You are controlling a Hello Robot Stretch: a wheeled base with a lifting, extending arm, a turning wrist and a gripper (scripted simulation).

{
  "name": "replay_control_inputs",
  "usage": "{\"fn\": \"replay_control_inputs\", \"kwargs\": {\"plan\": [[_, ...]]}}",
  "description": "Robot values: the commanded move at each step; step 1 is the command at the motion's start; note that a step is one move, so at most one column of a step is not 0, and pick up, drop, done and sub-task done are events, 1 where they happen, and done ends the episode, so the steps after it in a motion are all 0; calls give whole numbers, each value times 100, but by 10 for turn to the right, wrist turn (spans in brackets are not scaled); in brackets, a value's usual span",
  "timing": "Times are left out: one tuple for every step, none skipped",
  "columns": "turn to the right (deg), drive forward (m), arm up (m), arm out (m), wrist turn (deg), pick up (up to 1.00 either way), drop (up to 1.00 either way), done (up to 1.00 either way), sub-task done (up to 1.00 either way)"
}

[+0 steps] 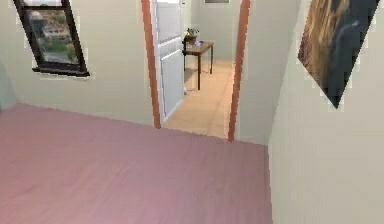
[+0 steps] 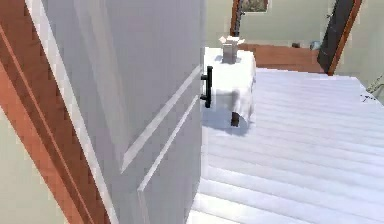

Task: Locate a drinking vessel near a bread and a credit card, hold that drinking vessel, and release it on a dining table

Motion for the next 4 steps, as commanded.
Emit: {"fn": "replay_control_inputs", "kwargs": {"plan": [[0,100,0,0,0,0,0,0,0],[0,65,0,0,0,0,0,0,0],[360,0,0,0,0,0,0,0,0],[0,5,0,0,0,0,0,0,0]]}}
